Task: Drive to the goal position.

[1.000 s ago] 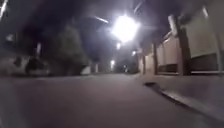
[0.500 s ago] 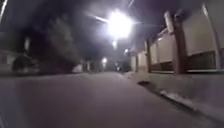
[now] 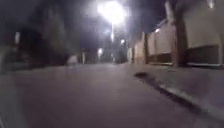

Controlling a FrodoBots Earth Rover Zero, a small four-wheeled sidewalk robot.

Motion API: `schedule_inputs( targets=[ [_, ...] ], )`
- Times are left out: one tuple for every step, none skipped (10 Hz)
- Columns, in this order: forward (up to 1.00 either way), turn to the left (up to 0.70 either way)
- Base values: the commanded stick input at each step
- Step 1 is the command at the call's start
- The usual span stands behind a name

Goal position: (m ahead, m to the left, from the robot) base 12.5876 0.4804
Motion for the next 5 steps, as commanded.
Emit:
schedule_inputs(
  targets=[
    [0.7,-0.25],
    [0.7,-0.35],
    [0.7,-0.35],
    [0.7,-0.35],
    [0.7,-0.35]
  ],
)
